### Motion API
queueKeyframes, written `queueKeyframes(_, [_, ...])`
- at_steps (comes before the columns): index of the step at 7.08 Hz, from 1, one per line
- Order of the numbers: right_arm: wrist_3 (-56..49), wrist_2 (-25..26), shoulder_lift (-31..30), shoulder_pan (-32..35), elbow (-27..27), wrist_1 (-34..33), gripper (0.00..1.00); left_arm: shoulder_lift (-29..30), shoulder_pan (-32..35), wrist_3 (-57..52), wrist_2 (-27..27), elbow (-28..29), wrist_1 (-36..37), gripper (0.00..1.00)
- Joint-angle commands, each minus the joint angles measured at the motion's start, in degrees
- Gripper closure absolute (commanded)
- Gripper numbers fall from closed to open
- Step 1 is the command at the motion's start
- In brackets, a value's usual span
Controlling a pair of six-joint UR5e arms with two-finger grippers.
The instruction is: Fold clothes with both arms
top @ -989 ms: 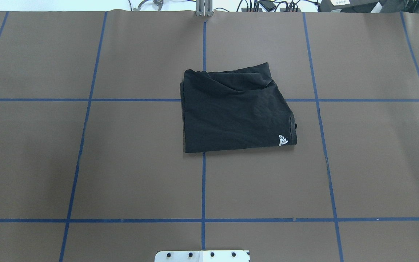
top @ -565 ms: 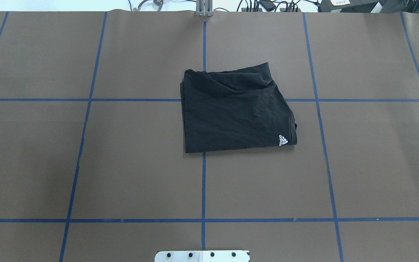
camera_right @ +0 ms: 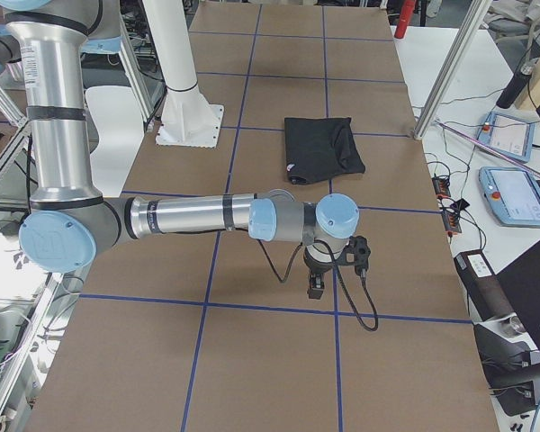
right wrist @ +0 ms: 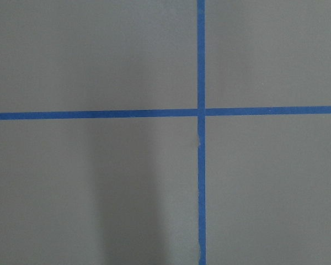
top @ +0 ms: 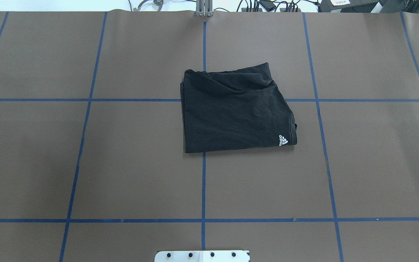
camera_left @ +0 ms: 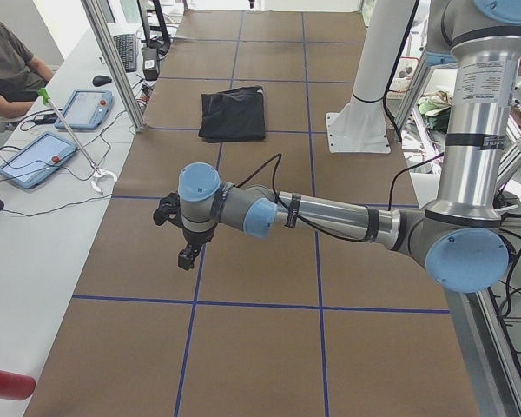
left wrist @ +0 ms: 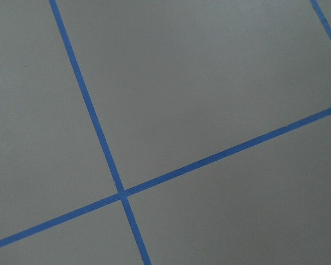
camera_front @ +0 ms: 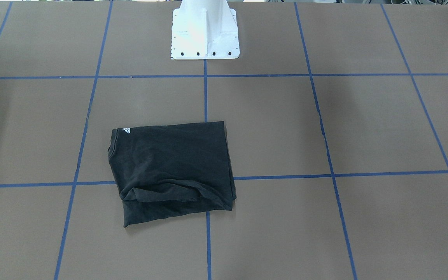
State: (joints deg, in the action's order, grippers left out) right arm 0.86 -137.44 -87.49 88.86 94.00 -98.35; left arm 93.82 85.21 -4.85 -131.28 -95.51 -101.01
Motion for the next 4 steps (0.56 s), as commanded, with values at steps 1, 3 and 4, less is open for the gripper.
queueKeyframes(1, [-0.1,0.1,0.0,0.0,0.0,0.0,0.00,0.3,-0.1,0.0,1.1,-0.6,-0.2,0.00])
queueKeyframes(3, [-0.1,0.2,0.1,0.0,0.0,0.0,0.00,1.1,-0.1,0.3,1.3,-0.6,-0.2,0.00])
queueKeyframes(4, [-0.1,0.2,0.2,0.0,0.0,0.0,0.00,1.0,0.0,0.1,1.6,-1.9,0.0,0.00])
